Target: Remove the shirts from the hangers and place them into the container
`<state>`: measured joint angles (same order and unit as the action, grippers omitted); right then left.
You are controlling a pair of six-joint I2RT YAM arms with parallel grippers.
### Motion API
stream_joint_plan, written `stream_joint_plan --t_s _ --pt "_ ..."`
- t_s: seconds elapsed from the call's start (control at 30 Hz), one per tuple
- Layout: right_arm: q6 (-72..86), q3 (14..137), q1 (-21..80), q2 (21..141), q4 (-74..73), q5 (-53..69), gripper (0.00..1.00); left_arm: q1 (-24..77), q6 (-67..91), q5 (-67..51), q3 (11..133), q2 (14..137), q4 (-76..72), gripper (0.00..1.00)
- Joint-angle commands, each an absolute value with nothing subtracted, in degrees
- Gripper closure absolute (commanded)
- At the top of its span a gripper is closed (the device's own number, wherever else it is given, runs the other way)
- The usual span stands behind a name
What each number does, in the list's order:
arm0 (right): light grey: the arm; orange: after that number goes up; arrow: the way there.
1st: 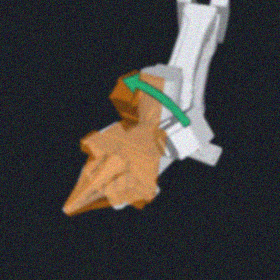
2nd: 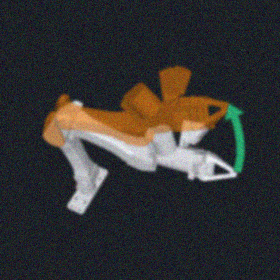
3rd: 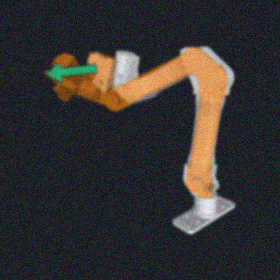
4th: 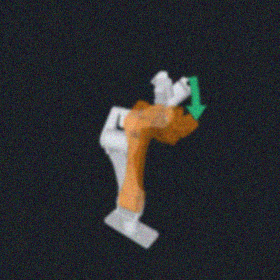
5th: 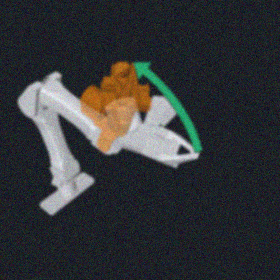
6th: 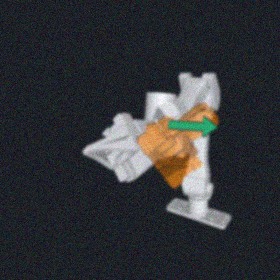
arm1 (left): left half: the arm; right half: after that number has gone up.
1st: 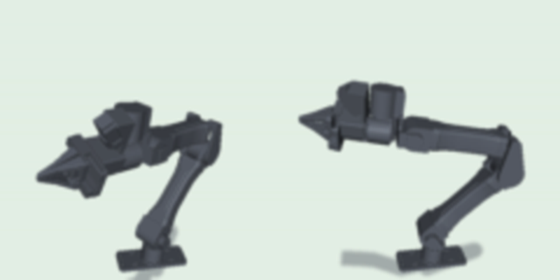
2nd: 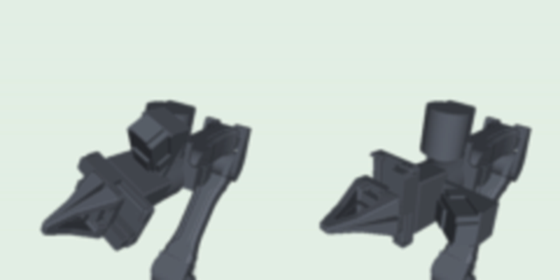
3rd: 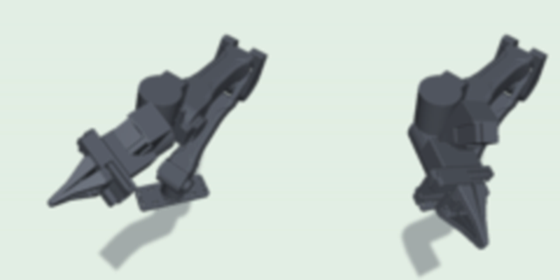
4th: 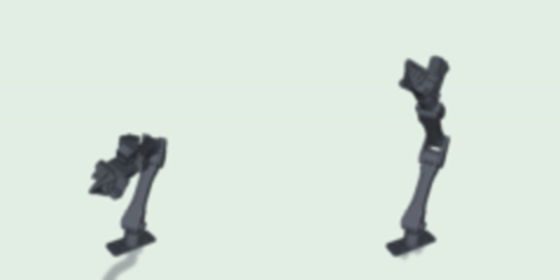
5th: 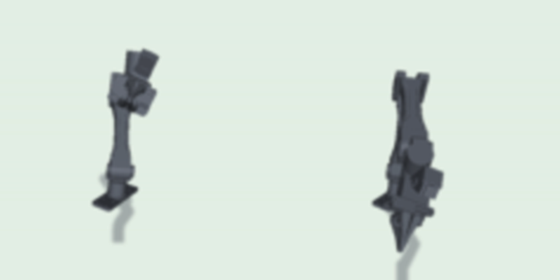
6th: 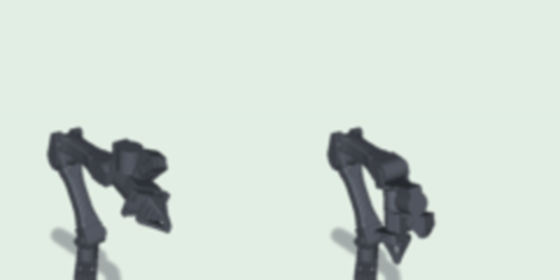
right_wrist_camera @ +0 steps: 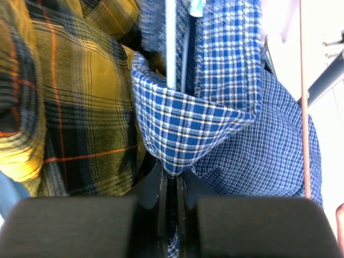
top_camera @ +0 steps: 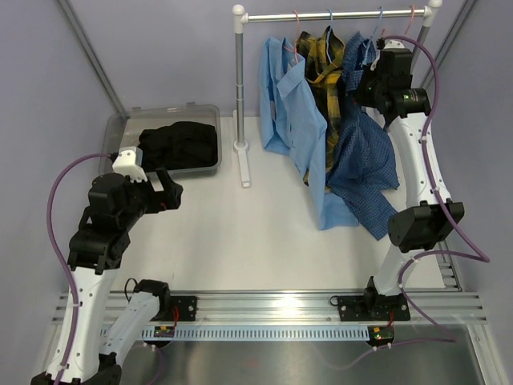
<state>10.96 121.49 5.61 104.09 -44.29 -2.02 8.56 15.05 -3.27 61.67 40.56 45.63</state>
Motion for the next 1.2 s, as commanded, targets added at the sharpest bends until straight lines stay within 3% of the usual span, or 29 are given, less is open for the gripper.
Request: stream_joint_plan --t_s 0.0,0.33,0.7,0.97,1.17 --pt "6.8 125.0 5.4 100.8 -41.1 -2.1 1.0 8.9 15.0 -4.7 61.8 40.8 44.9 0.01" --pt "-2.6 124.3 5.4 88.6 -43.4 1.8 1.0 8.9 13.4 -3.8 63.5 41.5 45.4 0.01" --pt "-3.8 100.0 5.4 61.2 -45.4 4.1 1.0 8.9 13.8 -5.4 69.9 46.9 46.0 0.01" --pt "-6.4 104.9 5.4 47.0 -48.9 9.5 1.0 8.9 15.0 -7.7 75.4 53.6 45.8 0.01" --pt "-6.6 107.0 5.4 41.7 -43.2 15.0 1.0 8.9 15.0 -7.4 79.1 56.4 45.8 0.01"
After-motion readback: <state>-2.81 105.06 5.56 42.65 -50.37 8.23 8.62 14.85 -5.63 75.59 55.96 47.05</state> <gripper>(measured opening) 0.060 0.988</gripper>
